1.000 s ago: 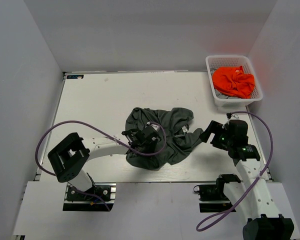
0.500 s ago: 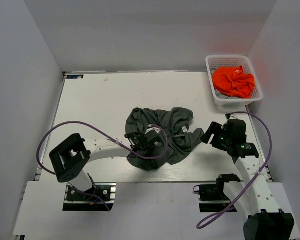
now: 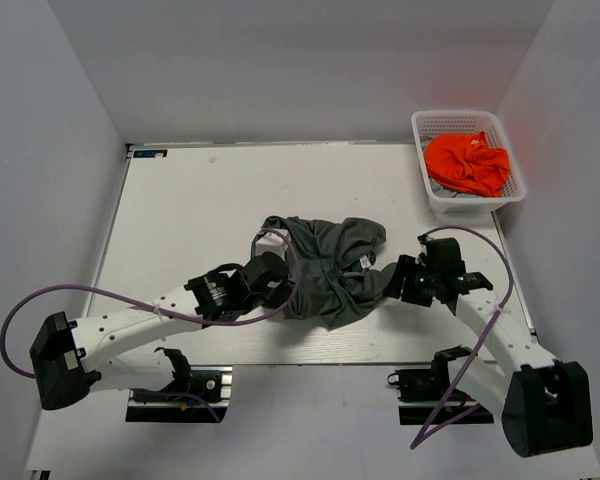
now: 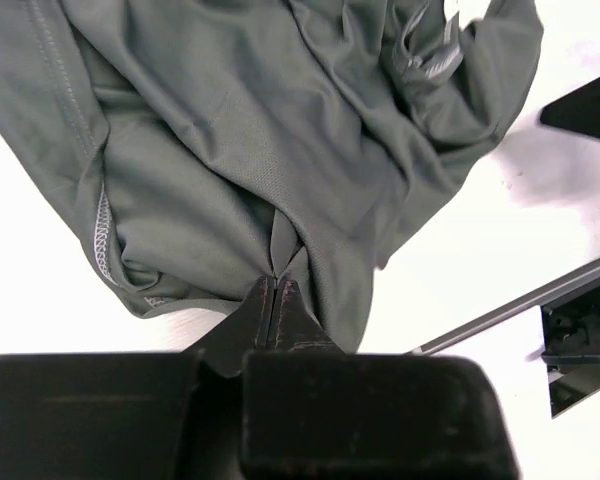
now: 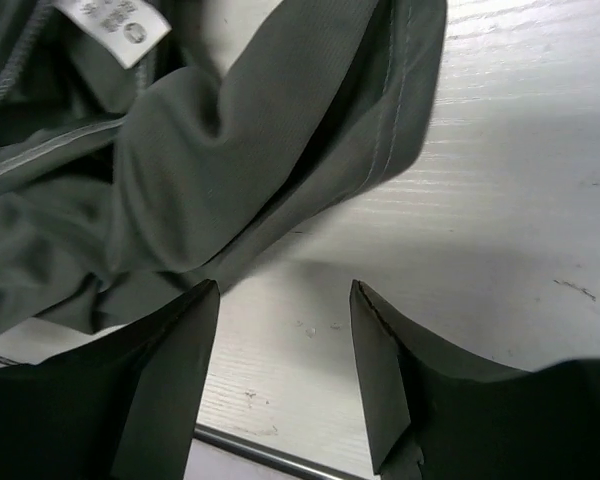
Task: Fold and stack the t-shirts
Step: Flatten out the tshirt
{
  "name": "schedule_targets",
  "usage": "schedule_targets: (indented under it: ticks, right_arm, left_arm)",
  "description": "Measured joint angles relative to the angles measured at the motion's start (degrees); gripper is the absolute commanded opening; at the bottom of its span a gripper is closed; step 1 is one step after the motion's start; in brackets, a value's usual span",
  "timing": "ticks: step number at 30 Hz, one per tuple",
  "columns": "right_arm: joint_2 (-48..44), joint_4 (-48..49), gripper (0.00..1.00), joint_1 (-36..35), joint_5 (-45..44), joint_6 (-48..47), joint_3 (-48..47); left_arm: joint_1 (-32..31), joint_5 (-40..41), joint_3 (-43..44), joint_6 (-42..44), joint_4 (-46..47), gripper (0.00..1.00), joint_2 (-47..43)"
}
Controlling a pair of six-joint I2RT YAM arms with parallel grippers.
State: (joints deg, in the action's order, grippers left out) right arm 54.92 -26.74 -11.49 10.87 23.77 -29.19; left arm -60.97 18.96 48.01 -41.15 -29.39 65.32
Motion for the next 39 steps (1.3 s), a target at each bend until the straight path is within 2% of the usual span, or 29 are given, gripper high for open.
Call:
schedule_targets:
  ticks: [6, 8, 9, 11, 15, 21, 26, 32, 36, 39]
  right_arm:
    - [8.31, 7.15, 0.61, -3.80, -1.07, 1.75, 1.40]
    - [11.08, 9.75, 0.47, -4.70, -1.44, 2.60, 1.42]
    - [12.11, 10.73, 0.34, -5.05, -1.77, 2.91, 1.42]
    - [13.81, 12.17, 0.00, -5.68, -2.54, 3.74, 1.42]
    - [13.68, 13.22, 0.00, -6.27, -5.01, 6.05, 1.42]
    - [2.93, 11.56, 0.00, -6.29, -8.35, 7.08, -0.85]
    - [-4.13, 7.13, 0.00, -6.32, -13.90, 7.19, -12.70]
    - [-9.94, 3.41, 0.00, -6.29, -20.06, 5.70, -27.08]
    - [-9.99, -0.13, 0.00, -6.36, -22.25, 4.33, -35.85]
    - [-10.19, -1.86, 0.00, -6.54, -22.56, 2.97, -41.16]
  left_arm:
    - [0.00, 1.62, -1.31, -1.36, -1.14, 0.00, -1.29]
    - [0.00, 1.68, -1.60, -1.64, -1.62, 0.00, -1.22]
    - [0.00, 1.73, -1.70, -1.81, -1.77, 0.00, -1.16]
    - [0.00, 1.81, -1.86, -2.23, -2.34, 0.00, -0.92]
    - [-0.02, 2.80, -1.92, -3.06, -3.58, 0.00, -0.31]
    - [-0.02, 9.29, 2.19, -4.50, -8.20, 0.00, -0.09]
    - [-0.02, 17.75, 11.80, -5.22, -11.34, 0.00, -2.01]
    - [-0.02, 26.86, 22.21, -1.92, -10.82, 0.00, -9.94]
    - [-0.13, 28.46, 24.59, 2.97, -6.91, 0.00, -14.86]
    - [-0.17, 26.64, 25.18, 7.89, -3.65, 0.00, -18.12]
